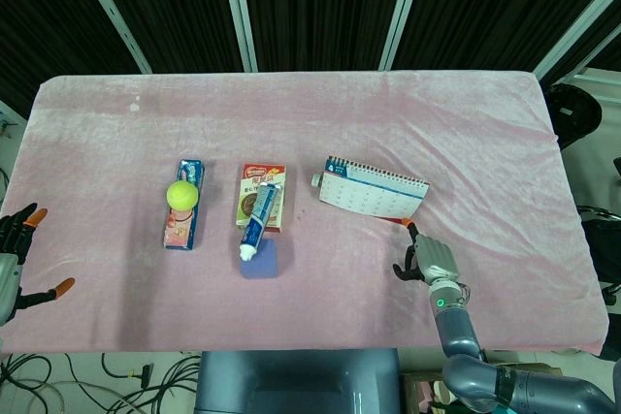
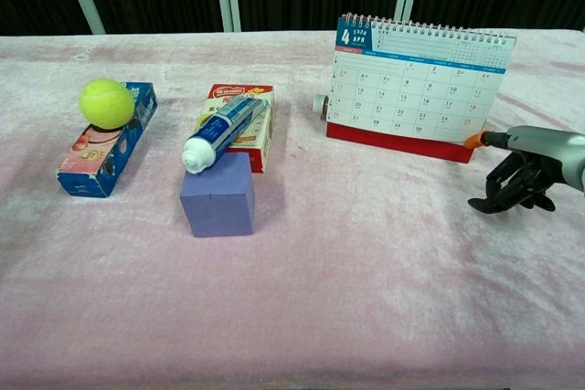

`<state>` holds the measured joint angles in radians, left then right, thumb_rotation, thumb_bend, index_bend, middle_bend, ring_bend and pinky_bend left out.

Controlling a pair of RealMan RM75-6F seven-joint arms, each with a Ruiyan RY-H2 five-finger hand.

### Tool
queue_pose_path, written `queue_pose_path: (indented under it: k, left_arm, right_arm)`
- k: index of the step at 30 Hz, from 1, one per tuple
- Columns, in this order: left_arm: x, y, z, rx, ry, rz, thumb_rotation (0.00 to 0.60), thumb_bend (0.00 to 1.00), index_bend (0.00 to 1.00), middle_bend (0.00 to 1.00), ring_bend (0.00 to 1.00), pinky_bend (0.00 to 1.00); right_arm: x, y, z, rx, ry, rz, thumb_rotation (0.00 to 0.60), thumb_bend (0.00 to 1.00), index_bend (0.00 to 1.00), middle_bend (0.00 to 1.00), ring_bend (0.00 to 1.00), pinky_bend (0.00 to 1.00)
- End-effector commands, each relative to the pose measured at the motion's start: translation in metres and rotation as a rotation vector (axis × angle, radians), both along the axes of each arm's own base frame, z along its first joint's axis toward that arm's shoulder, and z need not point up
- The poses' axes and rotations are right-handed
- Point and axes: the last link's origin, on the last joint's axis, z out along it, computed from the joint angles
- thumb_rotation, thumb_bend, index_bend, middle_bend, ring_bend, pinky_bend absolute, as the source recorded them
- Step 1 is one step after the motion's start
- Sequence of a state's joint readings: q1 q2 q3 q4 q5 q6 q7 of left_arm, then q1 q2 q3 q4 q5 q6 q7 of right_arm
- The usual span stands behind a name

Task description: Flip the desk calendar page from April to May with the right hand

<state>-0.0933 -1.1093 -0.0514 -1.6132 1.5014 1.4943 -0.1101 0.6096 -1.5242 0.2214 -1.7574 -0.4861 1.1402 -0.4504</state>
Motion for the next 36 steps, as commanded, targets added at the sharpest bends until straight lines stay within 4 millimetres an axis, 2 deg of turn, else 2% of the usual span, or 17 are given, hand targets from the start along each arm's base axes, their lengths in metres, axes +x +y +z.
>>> queue_pose_path:
  k: [1,36]
  left_arm:
    - [0.0,0.0,0.0,0.0,0.0,0.0,0.6,0.0,0.0,0.0,0.0,0.0]
    - [-0.0003,0.0003,0.0006,-0.002,0.0,-0.005,0.6,0.0,0.0,0.0,0.0,0.0]
  right_arm:
    - [0.0001,0.0,-0.0002,0.0,0.001,0.001,0.6,0.3,0.0,0.66,0.76,0.81]
    - [0.001,-0.0074,-0.0009,-0.022,0.005,0.001,0.6,0.31,0.0,0.65,0.76,0.81]
